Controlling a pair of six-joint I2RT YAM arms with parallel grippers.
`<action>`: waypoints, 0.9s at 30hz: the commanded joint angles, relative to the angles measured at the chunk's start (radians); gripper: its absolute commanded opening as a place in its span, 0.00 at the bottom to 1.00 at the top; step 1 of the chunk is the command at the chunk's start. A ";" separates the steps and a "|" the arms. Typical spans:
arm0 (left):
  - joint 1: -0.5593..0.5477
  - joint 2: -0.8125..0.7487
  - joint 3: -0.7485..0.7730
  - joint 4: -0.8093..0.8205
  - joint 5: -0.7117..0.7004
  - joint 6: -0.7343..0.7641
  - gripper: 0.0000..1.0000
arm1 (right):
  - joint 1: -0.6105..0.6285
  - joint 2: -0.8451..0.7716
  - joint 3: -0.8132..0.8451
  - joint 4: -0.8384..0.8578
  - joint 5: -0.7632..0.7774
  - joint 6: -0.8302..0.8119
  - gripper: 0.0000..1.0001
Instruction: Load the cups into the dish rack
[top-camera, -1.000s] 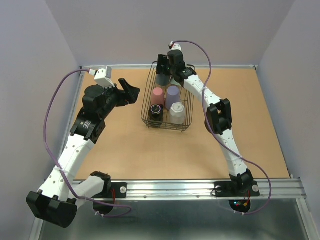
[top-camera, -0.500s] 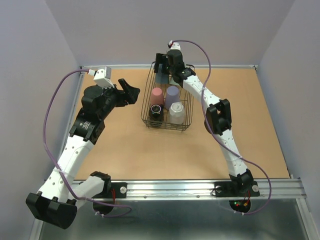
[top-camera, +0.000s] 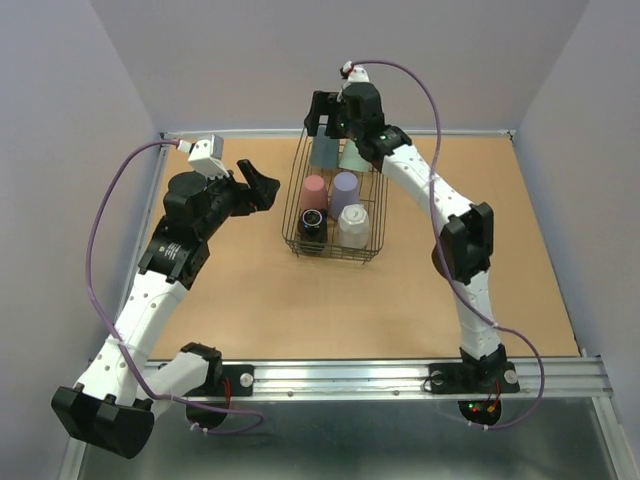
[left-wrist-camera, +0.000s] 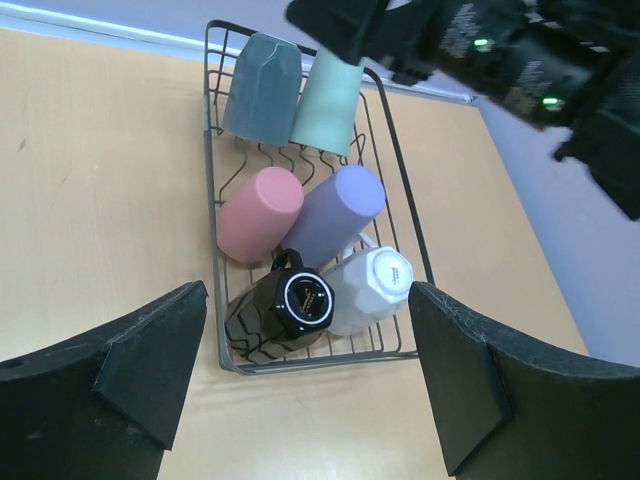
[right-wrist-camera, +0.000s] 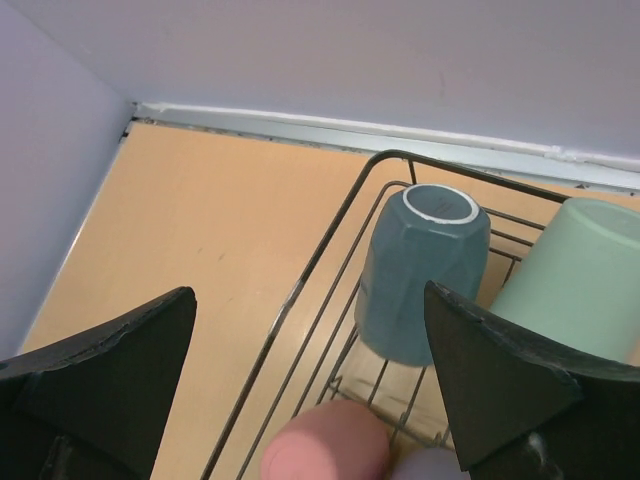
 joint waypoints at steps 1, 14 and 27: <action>0.003 -0.021 0.049 0.017 0.003 0.034 0.93 | 0.011 -0.213 -0.135 0.066 -0.022 -0.011 1.00; 0.002 0.017 0.087 0.015 0.026 0.035 0.93 | 0.017 -0.813 -0.823 0.121 0.064 -0.030 1.00; 0.002 0.111 0.113 0.044 -0.084 0.124 0.93 | 0.016 -1.437 -1.365 0.082 0.085 0.075 1.00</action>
